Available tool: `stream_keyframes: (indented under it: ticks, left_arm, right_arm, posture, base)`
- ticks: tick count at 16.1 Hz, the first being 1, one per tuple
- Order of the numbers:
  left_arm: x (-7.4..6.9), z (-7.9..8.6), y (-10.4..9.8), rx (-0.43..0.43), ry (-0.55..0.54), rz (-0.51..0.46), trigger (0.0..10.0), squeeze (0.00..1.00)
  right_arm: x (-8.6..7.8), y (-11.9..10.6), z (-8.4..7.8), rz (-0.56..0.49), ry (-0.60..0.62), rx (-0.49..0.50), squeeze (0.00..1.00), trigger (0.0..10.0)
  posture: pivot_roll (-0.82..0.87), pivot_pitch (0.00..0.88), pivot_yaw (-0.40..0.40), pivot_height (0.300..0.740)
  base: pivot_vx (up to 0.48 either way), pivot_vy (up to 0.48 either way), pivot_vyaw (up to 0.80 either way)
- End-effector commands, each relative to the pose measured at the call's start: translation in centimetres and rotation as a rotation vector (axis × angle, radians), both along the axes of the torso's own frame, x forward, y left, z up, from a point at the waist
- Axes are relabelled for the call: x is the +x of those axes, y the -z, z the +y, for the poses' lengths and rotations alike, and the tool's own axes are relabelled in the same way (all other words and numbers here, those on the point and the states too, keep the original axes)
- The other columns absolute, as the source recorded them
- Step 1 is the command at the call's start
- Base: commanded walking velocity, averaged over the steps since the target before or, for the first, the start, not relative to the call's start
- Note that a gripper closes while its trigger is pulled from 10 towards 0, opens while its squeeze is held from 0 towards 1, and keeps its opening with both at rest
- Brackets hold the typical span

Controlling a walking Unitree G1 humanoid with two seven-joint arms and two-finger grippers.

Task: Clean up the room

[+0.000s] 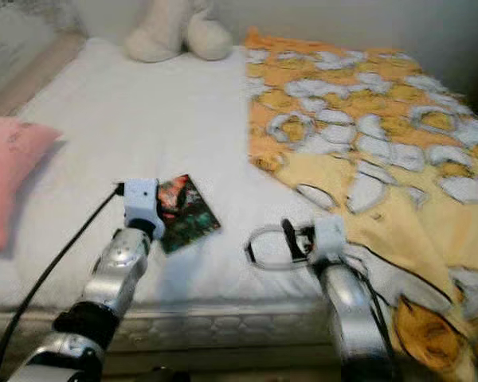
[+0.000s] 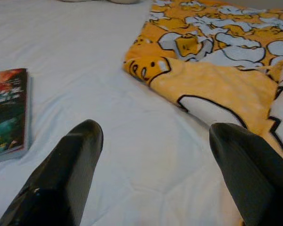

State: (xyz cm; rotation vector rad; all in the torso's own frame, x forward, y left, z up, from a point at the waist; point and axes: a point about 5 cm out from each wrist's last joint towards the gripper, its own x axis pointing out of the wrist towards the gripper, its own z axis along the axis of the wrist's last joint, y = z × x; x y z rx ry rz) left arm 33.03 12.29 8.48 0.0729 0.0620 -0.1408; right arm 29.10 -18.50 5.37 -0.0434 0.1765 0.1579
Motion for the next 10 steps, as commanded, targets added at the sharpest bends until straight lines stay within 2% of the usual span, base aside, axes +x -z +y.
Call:
stream_keyframes:
  ticks: [1,3,4,5,7,8,9,10]
  left_arm:
    - [0.3,0.1,-1.6,0.043,0.034,-0.076,10.0,0.0]
    - [-0.5,0.9,-2.9,0.087,0.057,-0.129,10.0,0.0]
    - [-1.2,1.2,-2.6,0.116,0.057,-0.124,10.0,0.0]
    - [-2.0,1.6,-1.8,0.158,0.063,-0.092,10.0,0.0]
    - [-3.2,2.4,-1.1,0.112,0.022,-0.051,10.0,0.0]
    - [-4.1,2.2,-1.2,0.101,0.038,-0.054,10.0,0.0]
    - [-4.5,1.7,-1.6,0.118,0.073,-0.074,10.0,0.0]
    - [-4.5,1.6,-1.8,0.096,0.059,-0.07,10.0,0.0]
  right_arm:
    - [0.9,-0.5,0.5,-0.009,-0.017,0.025,0.0,10.0]
    - [1.7,-0.7,1.1,0.004,-0.039,0.066,0.0,10.0]
    - [1.9,-0.4,1.0,0.019,-0.05,0.039,0.0,10.0]
    - [2.3,-0.4,0.7,0.028,-0.034,0.061,0.0,10.0]
    - [2.8,-0.4,0.9,0.042,-0.058,0.064,0.0,10.0]
    - [3.7,-1.0,0.9,0.028,-0.053,0.067,0.0,10.0]
    - [4.2,-1.9,0.8,-0.009,-0.038,0.071,0.0,10.0]
    - [3.9,-2.6,1.1,-0.066,-0.036,0.042,0.0,10.0]
  posture:
    - [0.03,0.0,-0.025,0.74]
    - [0.09,0.0,-0.04,0.74]
    - [0.13,0.0,-0.048,0.74]
    - [0.15,0.007,-0.06,0.74]
    - [0.16,0.046,-0.052,0.74]
    - [0.19,0.05,-0.056,0.74]
    - [0.18,0.048,-0.056,0.74]
    - [0.16,0.027,-0.042,0.74]
  base:
    - [0.0,0.0,0.0]
    - [0.0,0.0,0.0]
    - [0.0,0.0,0.0]
    - [0.0,0.0,0.0]
    - [0.0,0.0,0.0]
    - [0.0,0.0,0.0]
    - [0.0,0.0,0.0]
    - [0.0,0.0,0.0]
